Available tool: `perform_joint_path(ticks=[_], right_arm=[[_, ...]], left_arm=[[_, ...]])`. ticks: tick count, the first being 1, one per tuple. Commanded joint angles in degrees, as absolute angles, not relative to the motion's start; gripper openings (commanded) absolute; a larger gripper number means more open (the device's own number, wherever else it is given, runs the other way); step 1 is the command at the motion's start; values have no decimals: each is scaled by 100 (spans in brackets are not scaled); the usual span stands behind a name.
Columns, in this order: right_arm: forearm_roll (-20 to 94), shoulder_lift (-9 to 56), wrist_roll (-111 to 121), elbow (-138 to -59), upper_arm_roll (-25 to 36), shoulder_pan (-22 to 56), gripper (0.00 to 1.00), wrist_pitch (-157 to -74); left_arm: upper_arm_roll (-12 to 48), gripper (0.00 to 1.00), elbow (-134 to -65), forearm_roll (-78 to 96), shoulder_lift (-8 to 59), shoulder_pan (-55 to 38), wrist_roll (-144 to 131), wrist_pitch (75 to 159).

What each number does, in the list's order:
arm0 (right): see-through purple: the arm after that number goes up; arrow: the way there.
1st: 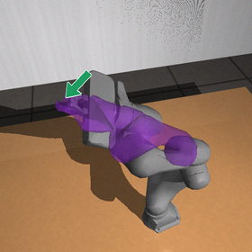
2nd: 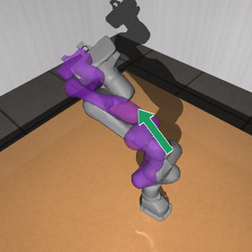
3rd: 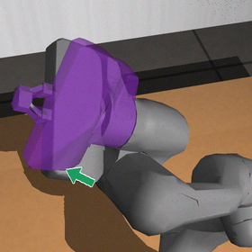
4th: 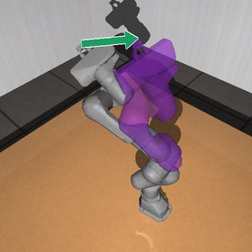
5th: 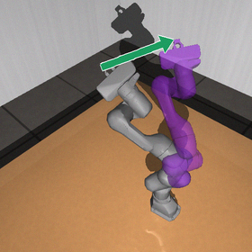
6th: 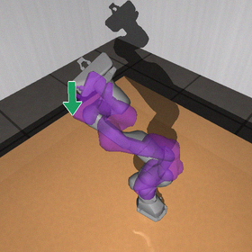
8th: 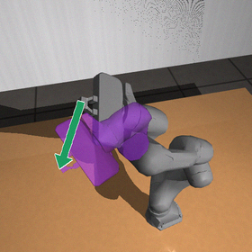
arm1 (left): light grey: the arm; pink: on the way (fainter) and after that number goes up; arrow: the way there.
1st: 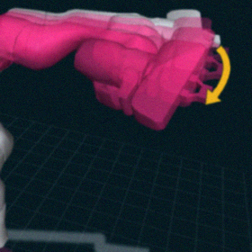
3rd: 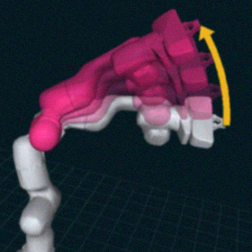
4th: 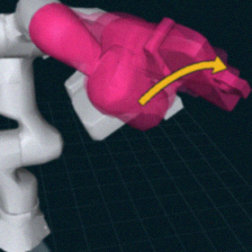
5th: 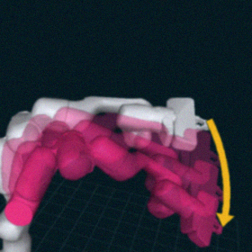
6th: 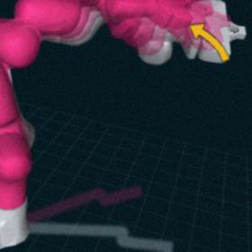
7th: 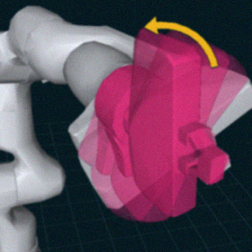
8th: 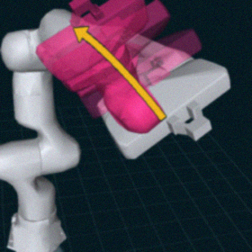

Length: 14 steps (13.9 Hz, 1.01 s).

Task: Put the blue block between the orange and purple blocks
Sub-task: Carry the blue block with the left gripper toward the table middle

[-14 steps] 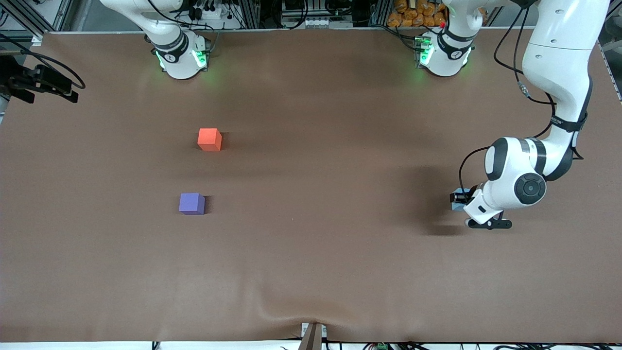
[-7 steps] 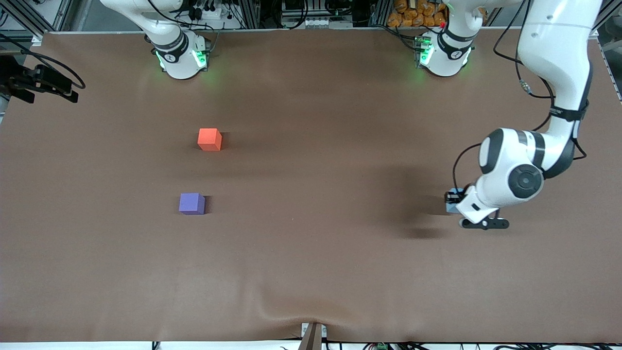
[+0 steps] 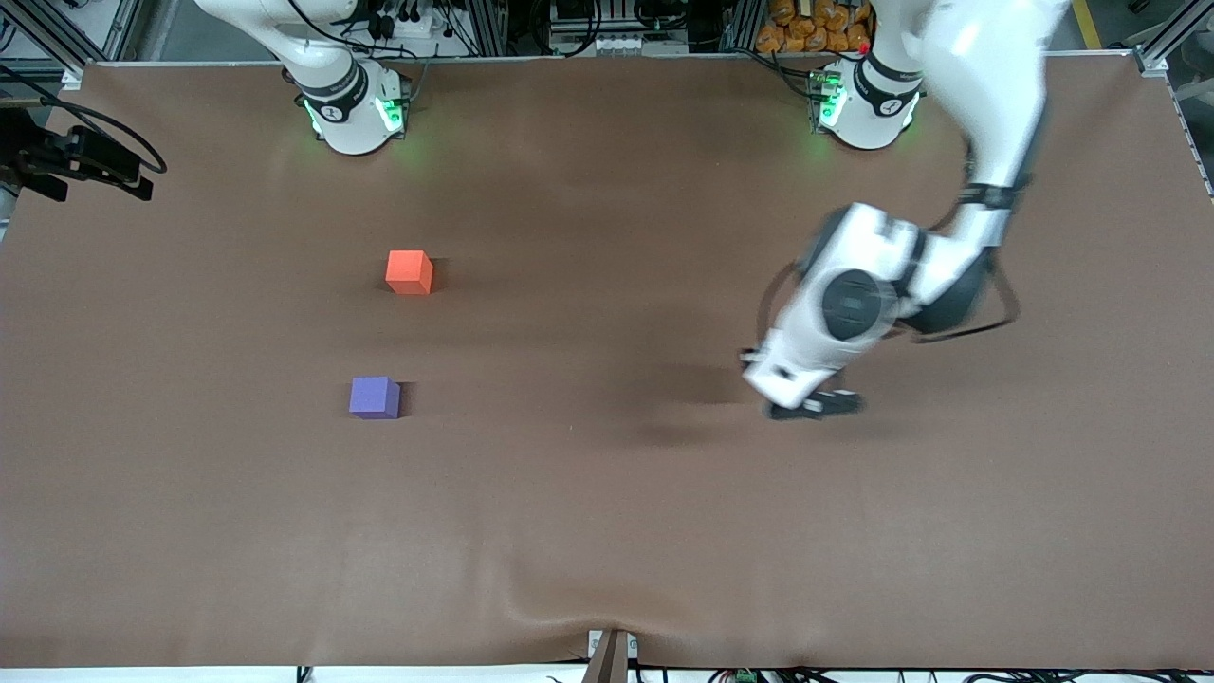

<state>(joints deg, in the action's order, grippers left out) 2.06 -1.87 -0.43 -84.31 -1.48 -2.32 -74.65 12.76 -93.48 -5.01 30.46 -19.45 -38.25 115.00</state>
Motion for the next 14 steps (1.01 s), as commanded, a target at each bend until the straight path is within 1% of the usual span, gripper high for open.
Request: perform_joint_path(ticks=[1, 2, 3, 5, 7, 9, 11, 12, 13, 14], right_arm=[[325, -27, -26, -8279, -229, -343, 100, -7365], [325, -26, -44, -8279, -229, -317, 100, -7374], [325, -26, -44, -8279, -229, -343, 100, -7365], [308, -18, -26, -8279, -229, -387, 100, -7391], [290, 192, 9, -8271, -229, -343, 100, -7427], [237, 264, 9, -8271, -229, -325, 100, -7427], [237, 465, -9, -8271, -237, -325, 100, -7418], [237, 527, 17, -8279, -229, -325, 100, -7409], [237, 597, 18, -8279, -229, -343, 100, -7409], [229, 780, 26, -8288, -229, -325, 100, -7427]], left_arm=[[1213, 0, -8345, -466, 3952, -2757, -4707, 11391], [1195, 0, -7984, -483, 4225, -3029, -4981, 11399], [1161, 0, -7824, -492, 4410, -3337, -5192, 11452], [968, 0, -7778, -510, 4543, -3917, -5439, 11863], [827, 0, -7778, -510, 4675, -4305, -5458, 12171], [686, 0, -7778, -510, 4851, -4490, -5467, 12400], [659, 0, -7770, -518, 4965, -4553, -5467, 12419], [659, 25, -7778, -519, 4966, -4596, -5467, 12419], [659, 71, -7796, -527, 4966, -4623, -5502, 12419], [659, 100, -7796, -527, 4957, -4658, -5632, 12419]])
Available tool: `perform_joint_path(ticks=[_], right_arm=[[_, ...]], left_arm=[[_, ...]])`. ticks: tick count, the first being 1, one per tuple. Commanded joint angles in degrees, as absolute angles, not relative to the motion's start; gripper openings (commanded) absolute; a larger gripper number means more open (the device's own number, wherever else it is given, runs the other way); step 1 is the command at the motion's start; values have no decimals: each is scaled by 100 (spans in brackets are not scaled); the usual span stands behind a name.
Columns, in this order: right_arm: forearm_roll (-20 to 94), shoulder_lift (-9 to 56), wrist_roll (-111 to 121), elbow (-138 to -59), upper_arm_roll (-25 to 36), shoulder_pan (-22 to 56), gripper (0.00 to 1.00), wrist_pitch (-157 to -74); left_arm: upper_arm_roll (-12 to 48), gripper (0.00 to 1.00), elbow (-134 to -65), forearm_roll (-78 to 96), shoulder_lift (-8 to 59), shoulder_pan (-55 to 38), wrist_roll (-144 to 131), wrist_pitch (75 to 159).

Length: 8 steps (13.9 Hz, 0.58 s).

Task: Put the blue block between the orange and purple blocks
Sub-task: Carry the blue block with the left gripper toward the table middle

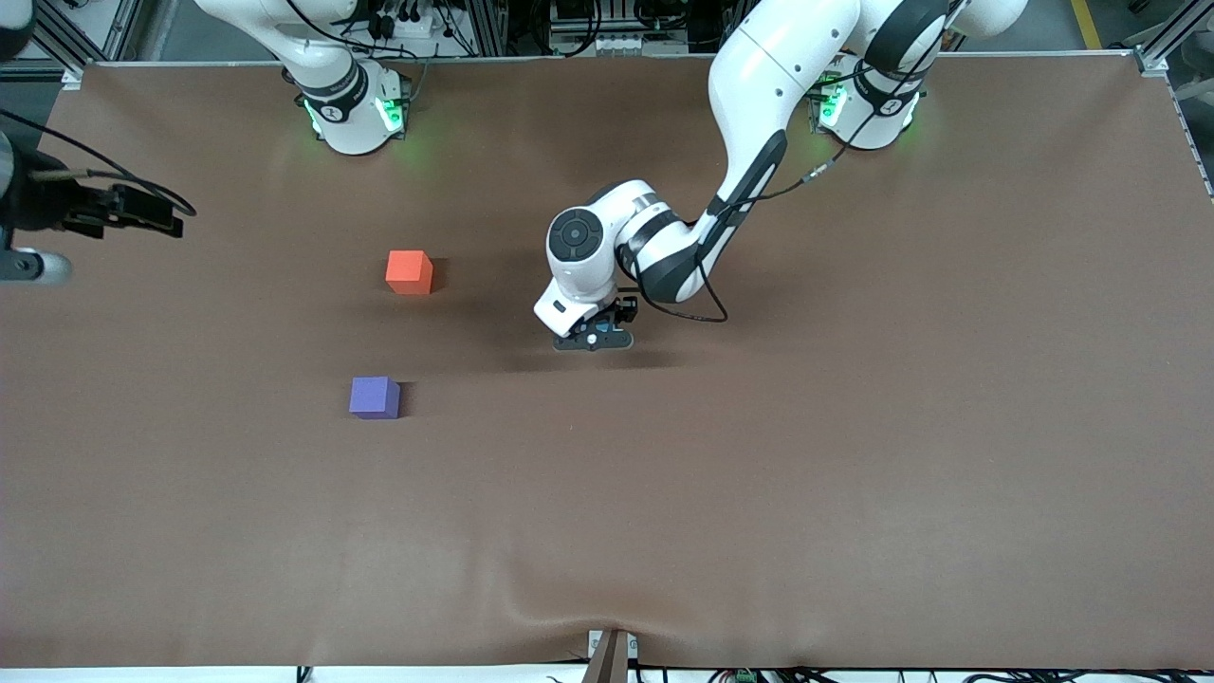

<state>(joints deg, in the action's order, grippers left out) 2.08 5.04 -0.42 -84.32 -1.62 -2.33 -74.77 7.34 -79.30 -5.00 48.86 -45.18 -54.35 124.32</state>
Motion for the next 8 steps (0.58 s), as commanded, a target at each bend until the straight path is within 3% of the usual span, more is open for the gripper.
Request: perform_joint_path(ticks=[1, 5, 8], right_arm=[[229, 1069, 18, -8271, -229, -290, 100, -7366], [369, 1195, -61, -8366, -255, -37, 100, -7505], [1077, 1178, -726, -9014, -255, 315, 100, -7908]], left_arm=[[659, 100, -7796, -527, 4887, -4649, -5825, 12410], [247, 100, -7796, -536, 4046, -4570, -5801, 12077], [62, 100, -7831, -545, 3368, -4098, -5749, 11815]])
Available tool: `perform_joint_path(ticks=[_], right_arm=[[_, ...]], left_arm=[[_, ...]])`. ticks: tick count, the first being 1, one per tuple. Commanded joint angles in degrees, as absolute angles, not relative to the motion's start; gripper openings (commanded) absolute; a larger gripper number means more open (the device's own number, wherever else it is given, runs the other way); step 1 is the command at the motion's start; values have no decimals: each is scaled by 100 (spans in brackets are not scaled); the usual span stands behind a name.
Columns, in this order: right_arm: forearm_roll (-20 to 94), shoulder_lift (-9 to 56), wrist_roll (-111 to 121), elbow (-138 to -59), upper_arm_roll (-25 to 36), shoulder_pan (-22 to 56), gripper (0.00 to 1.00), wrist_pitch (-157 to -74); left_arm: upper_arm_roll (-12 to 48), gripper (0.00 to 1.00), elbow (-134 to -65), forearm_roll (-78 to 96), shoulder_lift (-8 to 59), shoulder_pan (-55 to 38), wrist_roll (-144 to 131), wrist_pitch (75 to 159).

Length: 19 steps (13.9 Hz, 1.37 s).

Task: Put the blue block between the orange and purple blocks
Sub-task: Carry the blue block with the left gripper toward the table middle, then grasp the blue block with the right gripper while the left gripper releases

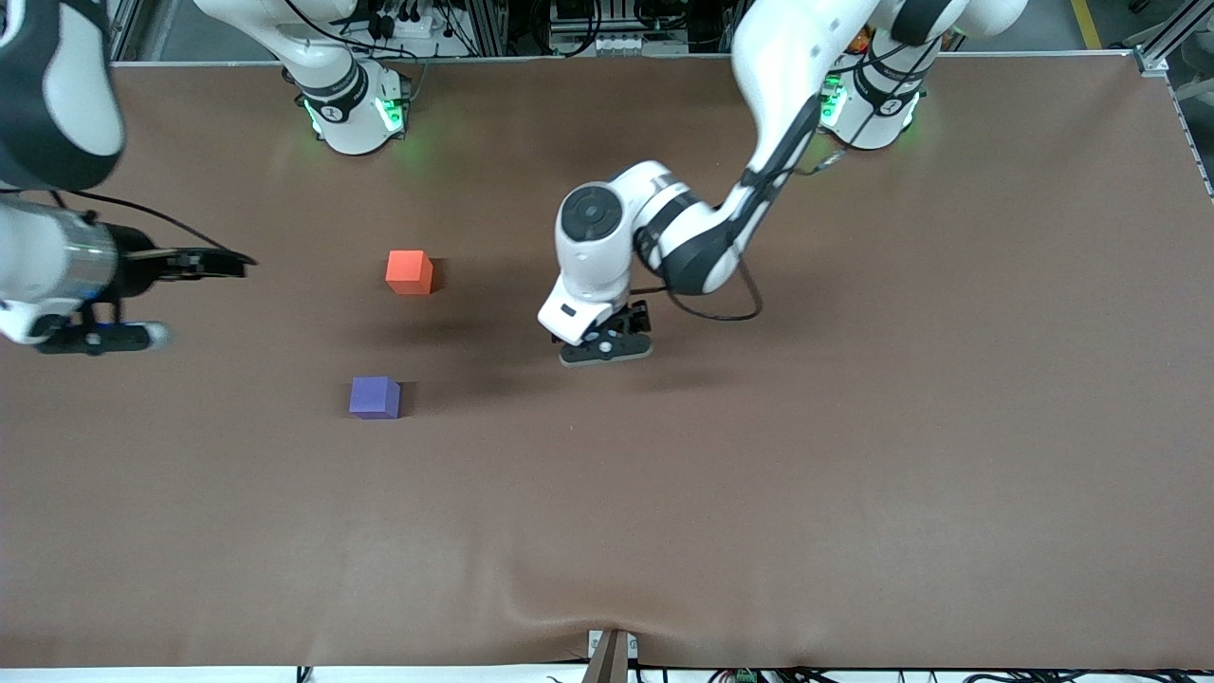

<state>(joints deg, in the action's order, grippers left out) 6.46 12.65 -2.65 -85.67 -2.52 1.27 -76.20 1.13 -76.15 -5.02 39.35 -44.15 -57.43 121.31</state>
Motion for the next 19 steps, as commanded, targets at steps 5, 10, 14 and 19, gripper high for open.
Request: perform_joint_path(ticks=[5, 10, 14, 19], right_arm=[[1345, 1204, -3019, -9509, -281, 1842, 100, -9023], [1336, 1853, -3401, -9958, -273, 3083, 100, -10967], [1327, 2424, -3419, -9958, -281, 3418, 100, -11863], [1310, 3092, -3533, -9914, -272, 3752, 100, -12961]], left_arm=[[88, 100, -7831, -457, 2725, -2403, -4653, 10996], [88, 100, -7901, -466, 2453, -987, -2685, 10135], [88, 100, -8234, -501, 2172, -379, -1487, 9853], [114, 100, -9717, -519, 908, -307, -573, 9853]])
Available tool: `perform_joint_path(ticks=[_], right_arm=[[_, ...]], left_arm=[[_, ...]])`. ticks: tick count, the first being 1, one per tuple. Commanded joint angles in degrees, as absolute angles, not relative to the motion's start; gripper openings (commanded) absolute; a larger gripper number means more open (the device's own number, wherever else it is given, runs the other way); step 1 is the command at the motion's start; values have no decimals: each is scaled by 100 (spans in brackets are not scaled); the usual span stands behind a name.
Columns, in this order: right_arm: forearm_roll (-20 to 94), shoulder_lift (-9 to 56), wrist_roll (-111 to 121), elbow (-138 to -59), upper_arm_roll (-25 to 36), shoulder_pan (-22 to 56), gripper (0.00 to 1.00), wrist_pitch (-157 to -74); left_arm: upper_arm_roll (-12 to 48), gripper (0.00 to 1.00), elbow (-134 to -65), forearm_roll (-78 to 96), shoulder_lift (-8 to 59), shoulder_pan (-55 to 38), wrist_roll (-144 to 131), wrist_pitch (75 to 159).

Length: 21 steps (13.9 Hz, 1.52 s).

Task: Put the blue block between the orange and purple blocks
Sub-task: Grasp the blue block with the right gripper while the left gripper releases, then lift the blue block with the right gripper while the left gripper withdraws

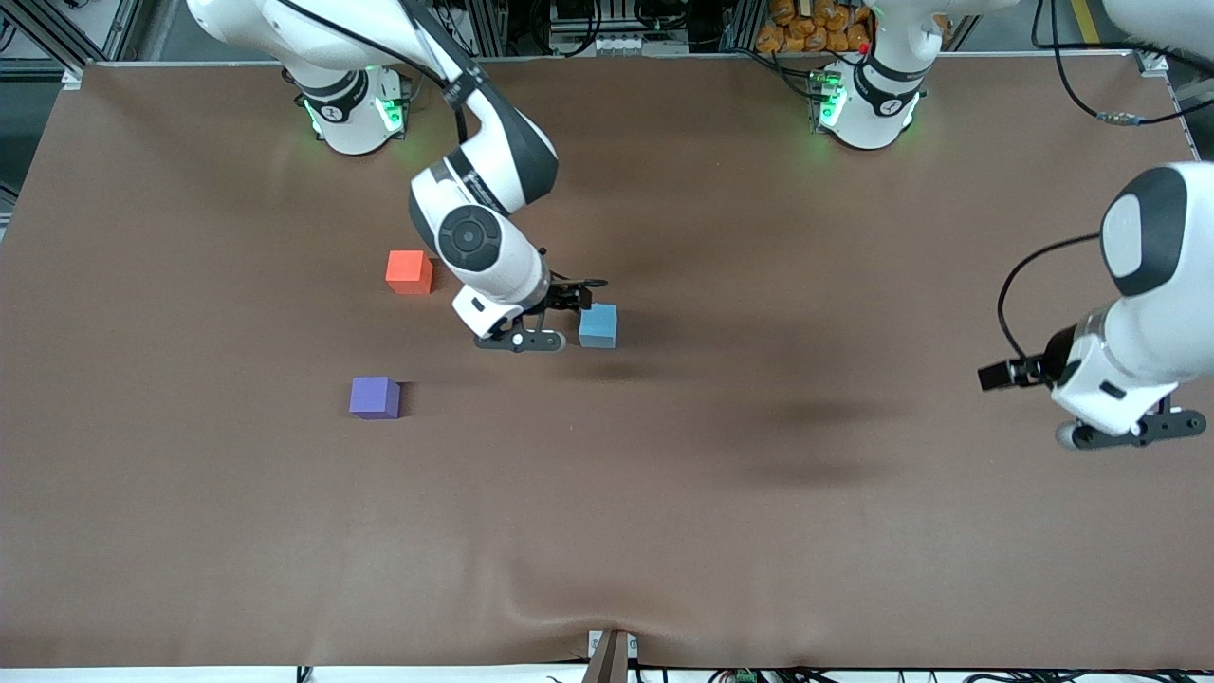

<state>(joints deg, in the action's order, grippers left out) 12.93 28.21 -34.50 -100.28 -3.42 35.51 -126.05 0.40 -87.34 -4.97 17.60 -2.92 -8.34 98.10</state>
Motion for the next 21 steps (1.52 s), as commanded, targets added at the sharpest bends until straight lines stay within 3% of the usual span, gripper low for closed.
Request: perform_joint_path(ticks=[1, 3, 9, 14, 15, 16, 17, 18, 21], right_arm=[[1301, 3320, -3559, -9905, -264, 3918, 100, -13355], [1301, 3532, -3813, -9897, -272, 3999, 100, -13824], [1318, 3656, -4182, -9766, -272, 4166, 100, -13843], [1283, 3823, -4201, -9782, -264, 4298, 100, -13851], [1266, 3919, -4201, -9782, -264, 4307, 92, -13886], [1257, 3946, -4201, -9791, -255, 4350, 71, -13956], [1248, 3946, -4184, -9782, -255, 4368, 25, -14001], [1300, 3929, -4201, -9730, -264, 4316, 0, -13975], [1310, 3535, -4157, -9712, -255, 4115, 0, -13521]], left_arm=[[149, 100, -9999, -519, 644, -316, -502, 9853], [271, 100, -10064, -518, 440, -282, -431, 9844], [940, 100, -9722, -519, 9, -255, -176, 9115], [897, 100, -9317, -466, -9, -272, 255, 8561], [896, 100, -9316, -457, -17, -281, 185, 8552], [879, 100, -9308, -466, -70, -351, 37, 8552], [827, 100, -9308, -457, -79, -439, -139, 8552], [791, 100, -9186, -440, -79, -448, -202, 8543], [791, 100, -8799, -10, -9, -326, -246, 8298]])
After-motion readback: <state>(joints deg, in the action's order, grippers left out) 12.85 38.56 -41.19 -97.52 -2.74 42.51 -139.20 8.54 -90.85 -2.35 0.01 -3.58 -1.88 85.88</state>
